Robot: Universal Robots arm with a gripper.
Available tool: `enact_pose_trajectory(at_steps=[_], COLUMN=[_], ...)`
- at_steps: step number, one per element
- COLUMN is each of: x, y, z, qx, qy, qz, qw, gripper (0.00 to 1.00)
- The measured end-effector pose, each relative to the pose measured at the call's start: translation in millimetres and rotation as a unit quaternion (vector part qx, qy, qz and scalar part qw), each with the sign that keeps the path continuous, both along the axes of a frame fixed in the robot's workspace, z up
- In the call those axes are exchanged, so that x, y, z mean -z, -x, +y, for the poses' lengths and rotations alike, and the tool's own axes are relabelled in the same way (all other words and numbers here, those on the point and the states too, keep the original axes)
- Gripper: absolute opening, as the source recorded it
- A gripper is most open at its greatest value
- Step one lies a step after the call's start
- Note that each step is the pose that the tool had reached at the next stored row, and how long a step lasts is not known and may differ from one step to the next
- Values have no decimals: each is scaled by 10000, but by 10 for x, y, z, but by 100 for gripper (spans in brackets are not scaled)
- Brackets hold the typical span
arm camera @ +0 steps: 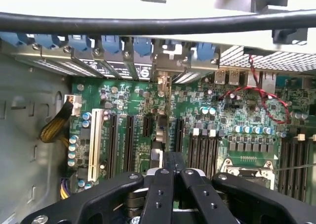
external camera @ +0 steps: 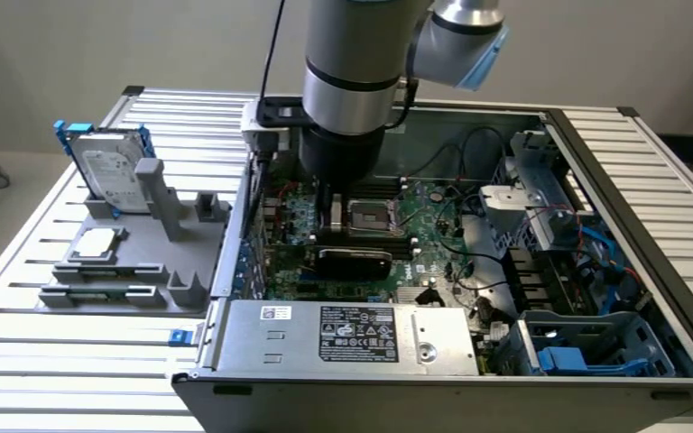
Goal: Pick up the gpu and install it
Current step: 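Insert the gpu into the slot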
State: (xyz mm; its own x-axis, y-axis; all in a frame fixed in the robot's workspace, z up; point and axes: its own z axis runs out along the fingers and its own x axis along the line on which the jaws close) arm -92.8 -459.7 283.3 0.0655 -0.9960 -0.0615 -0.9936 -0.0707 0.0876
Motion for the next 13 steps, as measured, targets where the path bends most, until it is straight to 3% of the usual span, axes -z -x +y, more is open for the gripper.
enact_pose_trajectory(at_steps=[8, 13], x=[-163, -176], y=[193, 352], z=[0, -11], qx=[0, 0], qy=[-21, -28], qz=[0, 2], qw=[10000, 10000], gripper=[11, 11])
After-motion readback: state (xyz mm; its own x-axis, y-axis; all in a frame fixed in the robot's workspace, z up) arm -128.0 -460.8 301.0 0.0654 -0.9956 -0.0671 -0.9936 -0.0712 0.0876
